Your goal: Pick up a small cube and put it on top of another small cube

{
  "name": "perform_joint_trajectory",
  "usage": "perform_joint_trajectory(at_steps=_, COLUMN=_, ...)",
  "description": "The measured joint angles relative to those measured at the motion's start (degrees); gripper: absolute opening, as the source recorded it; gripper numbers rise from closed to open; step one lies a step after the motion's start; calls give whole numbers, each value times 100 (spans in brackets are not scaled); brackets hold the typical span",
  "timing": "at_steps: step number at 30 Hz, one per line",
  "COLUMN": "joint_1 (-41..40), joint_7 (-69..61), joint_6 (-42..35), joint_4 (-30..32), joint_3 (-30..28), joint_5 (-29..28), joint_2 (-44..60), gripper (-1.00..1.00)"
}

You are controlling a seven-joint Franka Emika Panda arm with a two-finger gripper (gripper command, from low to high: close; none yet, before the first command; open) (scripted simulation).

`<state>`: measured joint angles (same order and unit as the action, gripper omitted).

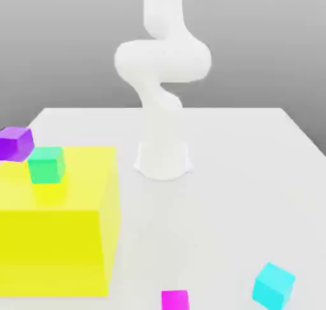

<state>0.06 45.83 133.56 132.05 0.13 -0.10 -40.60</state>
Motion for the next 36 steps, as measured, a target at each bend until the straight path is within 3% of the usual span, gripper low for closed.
perform_joint_trajectory(at_steps=27, joint_1=81, joint_7=-23, joint_6=1920, joint_4=293, joint_3=115, joint_5=-85, joint_2=5644, gripper=0)
perform_joint_trajectory(at_steps=32, joint_1=105, joint_7=-1, joint_6=2617, joint_4=141, joint_3=94, joint_5=-121, joint_2=6682, gripper=0)
perform_joint_trajectory(at_steps=33, joint_1=109, joint_7=2, joint_6=2733, joint_4=110, joint_3=89, joint_5=-125, joint_2=6833, gripper=-100)
perform_joint_trajectory(at_steps=36, joint_1=109, joint_7=3, joint_6=2733, joint_4=110, joint_3=90, joint_5=-126, joint_2=6833, gripper=-100)
